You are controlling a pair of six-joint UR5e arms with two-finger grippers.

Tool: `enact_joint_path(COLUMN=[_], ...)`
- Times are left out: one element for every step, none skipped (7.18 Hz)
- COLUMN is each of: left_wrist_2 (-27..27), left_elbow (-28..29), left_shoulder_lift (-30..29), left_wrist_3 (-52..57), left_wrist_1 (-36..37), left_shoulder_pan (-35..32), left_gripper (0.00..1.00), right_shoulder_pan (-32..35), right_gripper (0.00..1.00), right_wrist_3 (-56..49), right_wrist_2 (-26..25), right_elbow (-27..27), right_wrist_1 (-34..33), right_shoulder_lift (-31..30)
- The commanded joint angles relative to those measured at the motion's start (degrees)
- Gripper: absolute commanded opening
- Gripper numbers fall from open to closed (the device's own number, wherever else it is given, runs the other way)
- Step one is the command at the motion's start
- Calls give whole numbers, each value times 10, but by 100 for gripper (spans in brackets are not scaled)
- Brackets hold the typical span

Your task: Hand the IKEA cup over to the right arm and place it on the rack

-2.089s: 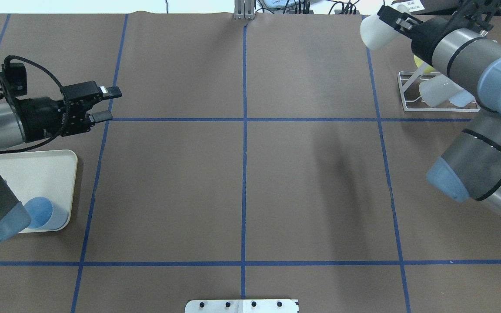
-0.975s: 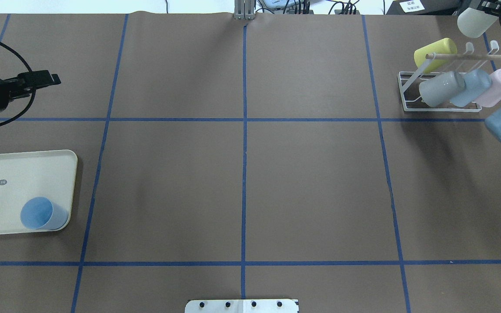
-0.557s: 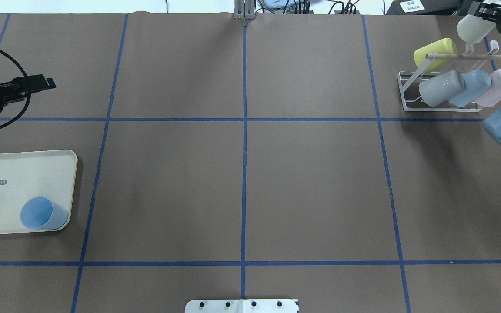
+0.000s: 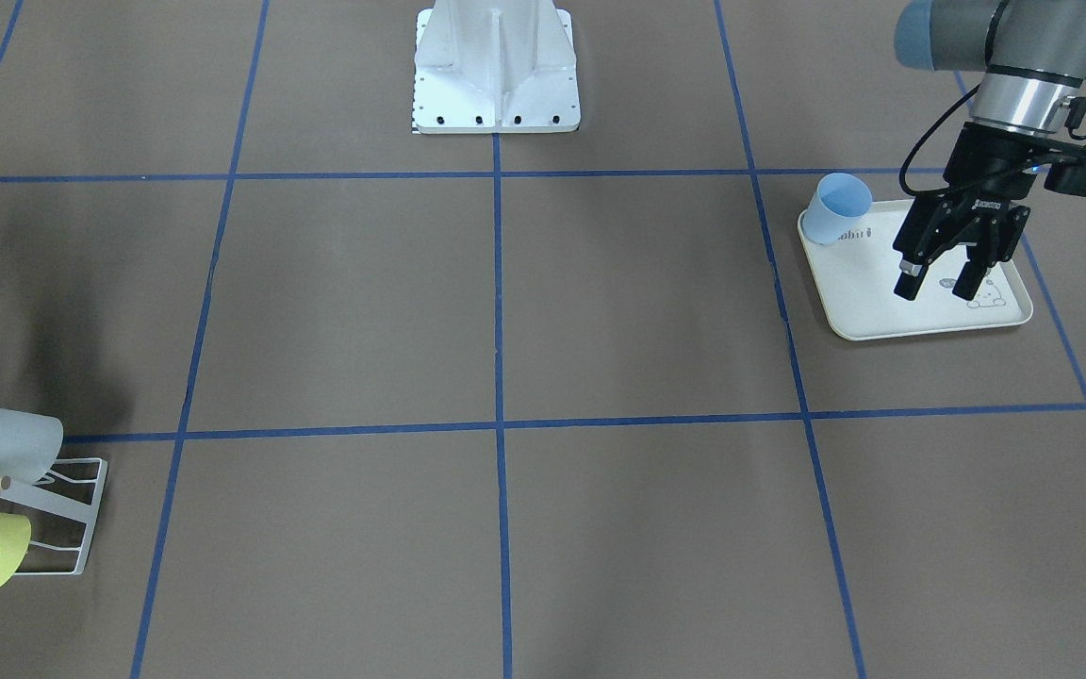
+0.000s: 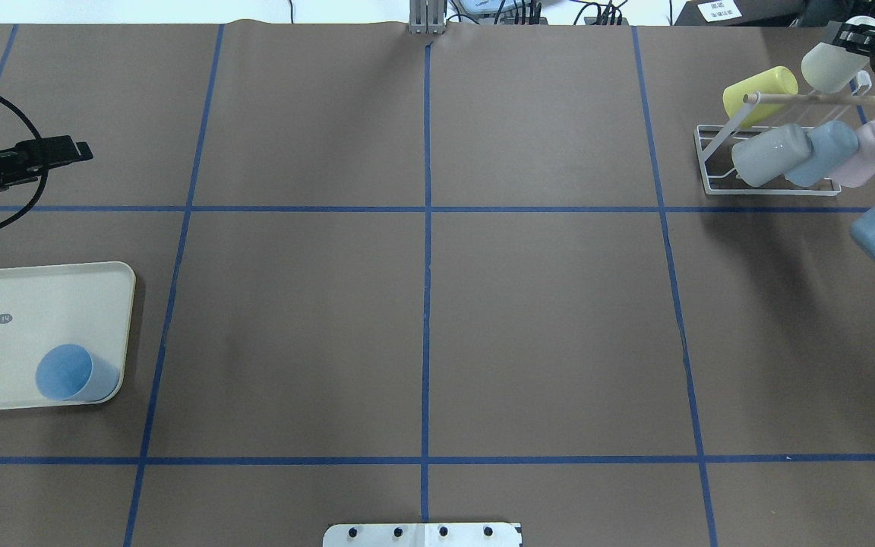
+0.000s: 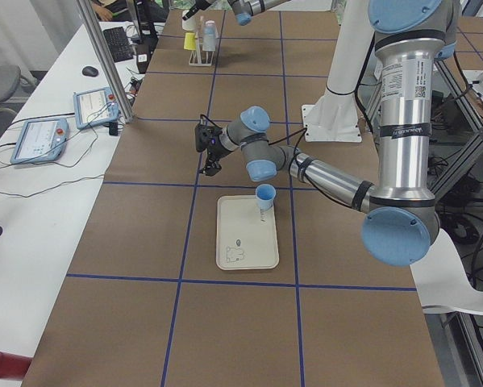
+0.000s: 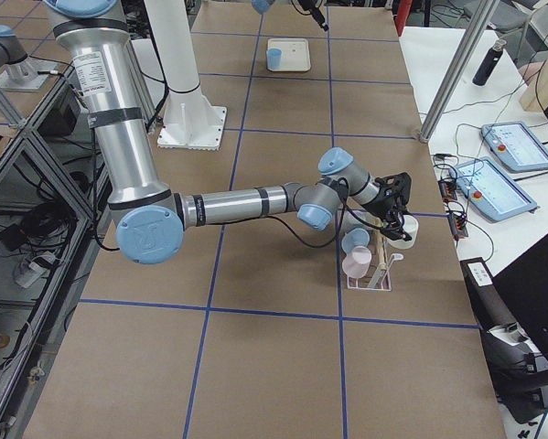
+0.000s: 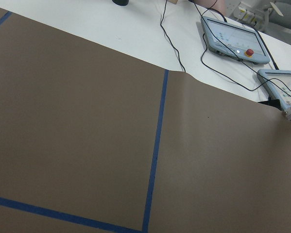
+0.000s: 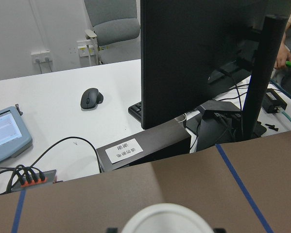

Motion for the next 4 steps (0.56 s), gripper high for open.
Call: enact_joint_path(left_wrist_2=[-2,-5,-4,-4], left_elbow=[-2,-5,-7,-18], left_shoulder_lift=[1,12,42,76], left_wrist_3=[-2,5,36,86], left_wrist_1=[0,3,4,5], left_shoulder_pan=[1,1,1,1], left_gripper=[100,100,100,100], right_shoulder_pan=[-1,-3,-3,-3], right_gripper=[67,78,85,87], right_wrist_3=[1,1,0,1], right_wrist_2=[10,11,10,10], right_elbow=[5,4,4,4], right_wrist_1=[0,0,0,1], right_shoulder_lift=[-8,-9,-9,-9])
